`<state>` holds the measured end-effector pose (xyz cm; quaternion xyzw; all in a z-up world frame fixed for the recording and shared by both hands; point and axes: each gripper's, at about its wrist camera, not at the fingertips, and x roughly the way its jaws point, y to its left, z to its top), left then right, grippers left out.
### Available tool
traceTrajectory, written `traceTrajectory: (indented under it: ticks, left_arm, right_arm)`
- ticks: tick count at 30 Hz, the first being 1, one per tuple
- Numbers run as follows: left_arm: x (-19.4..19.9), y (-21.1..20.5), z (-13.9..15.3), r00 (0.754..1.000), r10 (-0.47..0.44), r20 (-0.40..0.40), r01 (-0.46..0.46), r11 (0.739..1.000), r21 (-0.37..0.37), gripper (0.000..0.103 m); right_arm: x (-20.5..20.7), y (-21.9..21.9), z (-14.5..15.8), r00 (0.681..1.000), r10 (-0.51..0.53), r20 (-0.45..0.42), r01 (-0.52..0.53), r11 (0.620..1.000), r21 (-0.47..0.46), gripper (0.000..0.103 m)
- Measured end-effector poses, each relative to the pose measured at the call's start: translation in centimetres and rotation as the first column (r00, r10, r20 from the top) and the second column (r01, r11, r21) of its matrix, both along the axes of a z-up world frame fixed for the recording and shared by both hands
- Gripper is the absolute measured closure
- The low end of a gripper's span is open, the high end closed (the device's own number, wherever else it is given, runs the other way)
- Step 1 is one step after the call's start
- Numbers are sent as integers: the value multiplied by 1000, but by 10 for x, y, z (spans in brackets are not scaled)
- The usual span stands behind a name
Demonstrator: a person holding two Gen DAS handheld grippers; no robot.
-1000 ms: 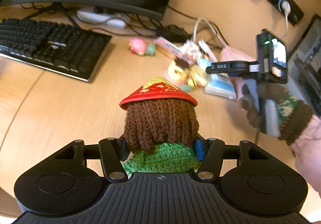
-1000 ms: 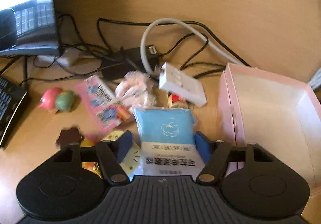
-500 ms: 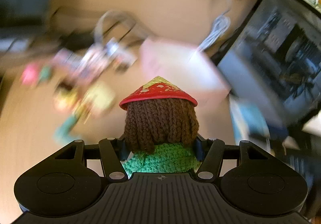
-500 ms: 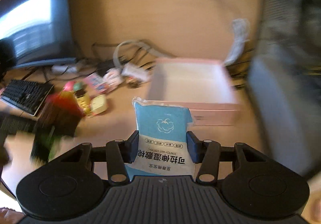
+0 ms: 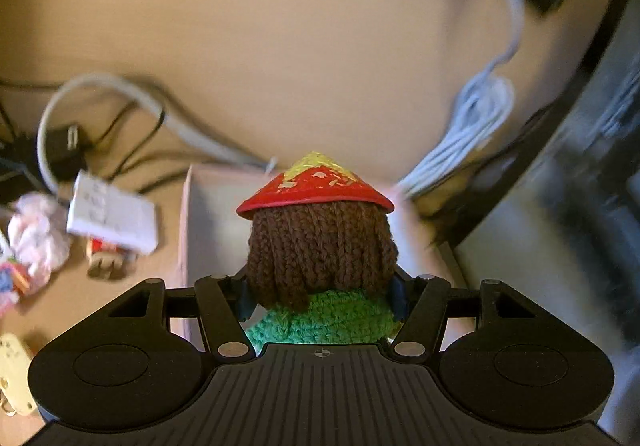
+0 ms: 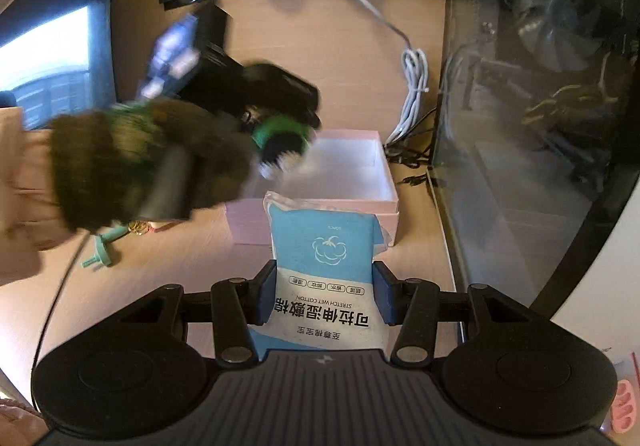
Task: Organize objects
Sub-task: 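Lower the doll into the pink box and open the left tool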
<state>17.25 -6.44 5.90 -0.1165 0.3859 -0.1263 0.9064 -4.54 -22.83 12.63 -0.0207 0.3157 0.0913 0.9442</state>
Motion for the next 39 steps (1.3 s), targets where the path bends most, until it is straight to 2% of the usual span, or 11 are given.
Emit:
traceTrajectory:
  ticks: [5, 9, 11, 14, 16, 21, 25, 30, 34, 38, 39]
  left_arm:
    - [-21, 0, -15, 998, -50, 25, 44, 980, 194, 36]
    - [-31, 0, -16, 991, -134, -13, 129, 918, 375, 36]
    - [-36, 7, -12, 993, -114, -15, 111, 927, 357, 36]
    - [-42, 33, 0, 999, -52, 16, 49, 984, 172, 36]
    - [-44, 47, 8, 999, -38, 6, 37, 993, 108, 36]
    - [-51, 45, 18, 986, -167, -7, 165, 968, 191, 36]
    - [-46, 38, 18, 986, -164, 14, 158, 970, 182, 36]
    - [-30, 16, 4, 983, -181, 28, 166, 946, 277, 36]
    - [-4, -4, -20, 984, -170, -47, 176, 939, 297, 36]
    - [13, -27, -30, 977, -161, -140, 208, 869, 450, 37]
    - [17, -27, -27, 974, -158, -161, 214, 877, 430, 37]
  right_arm:
    - [5, -10, -16, 999, 46, -23, -46, 999, -17, 55]
    - [26, -17, -25, 998, 47, -51, -47, 999, -6, 55]
    - [35, -16, -23, 998, 47, -48, -47, 999, -5, 55]
    - [50, -13, -15, 999, 51, -11, -51, 999, -3, 55]
    - [61, -9, -11, 999, 49, 14, -49, 999, -16, 55]
    - [100, 6, -3, 999, 20, 34, -20, 1000, -2, 55]
    - [116, 18, 3, 997, -24, 70, 25, 1000, -10, 54]
    - [107, 17, 5, 996, -54, 75, 54, 999, 2, 55]
    - [82, 14, -2, 996, -66, 62, 68, 997, -31, 55]
    - [61, 8, -13, 998, -62, 32, 64, 995, -76, 55]
    - [58, 6, -16, 997, -68, 29, 70, 994, -85, 55]
